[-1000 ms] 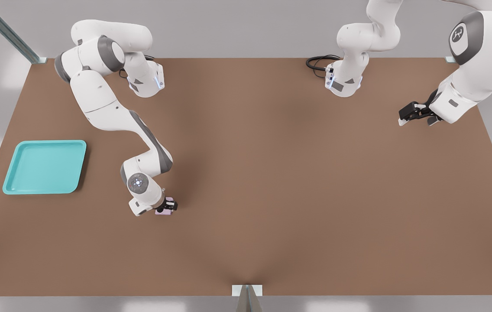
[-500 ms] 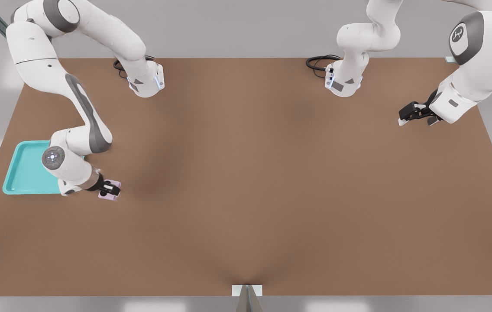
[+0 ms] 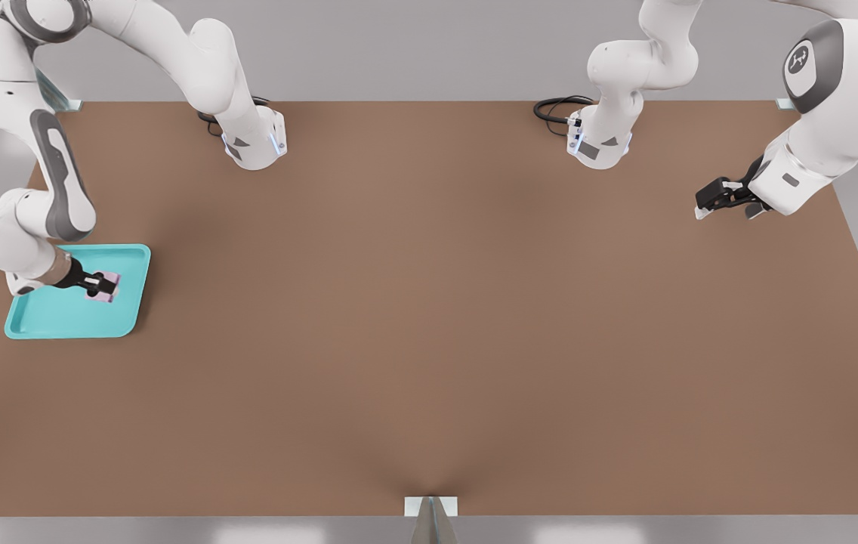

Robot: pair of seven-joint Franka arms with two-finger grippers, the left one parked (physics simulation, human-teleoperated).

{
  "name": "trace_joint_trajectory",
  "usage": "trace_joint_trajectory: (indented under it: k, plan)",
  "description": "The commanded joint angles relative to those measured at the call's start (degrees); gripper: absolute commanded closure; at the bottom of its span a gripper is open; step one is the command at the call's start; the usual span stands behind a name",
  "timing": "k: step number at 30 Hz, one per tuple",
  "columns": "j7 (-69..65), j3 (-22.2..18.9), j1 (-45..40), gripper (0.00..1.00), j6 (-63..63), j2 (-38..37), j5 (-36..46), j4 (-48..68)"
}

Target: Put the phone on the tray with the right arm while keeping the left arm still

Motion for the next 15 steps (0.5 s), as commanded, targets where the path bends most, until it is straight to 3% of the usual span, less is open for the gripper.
trace_joint_trajectory:
  k: [1,2,5,6,8,10,12,13,15]
  plan:
    - [-20.46,-0.49,-0.07,0.19,0.02,1.42,-4.35,0.80]
    - [-20.20,-0.49,0.02,0.00,-0.07,1.33,-4.35,0.88]
    - [-20.02,-0.05,0.37,0.00,-0.51,1.33,-4.35,1.94]
    - [-20.20,1.79,0.02,0.00,-2.08,1.16,-4.09,2.99]
    - [-19.85,10.65,-0.16,0.00,-14.29,1.16,-3.82,10.36]
    - [-12.39,23.40,1.95,0.00,-25.38,0.89,-4.26,17.05]
    - [-5.26,24.92,10.63,0.00,-26.44,-7.53,-0.66,19.25]
    - [-4.55,17.13,19.49,0.00,-28.71,-13.41,6.96,23.10]
    - [-5.08,-9.51,47.19,0.00,-38.30,-19.31,17.61,34.72]
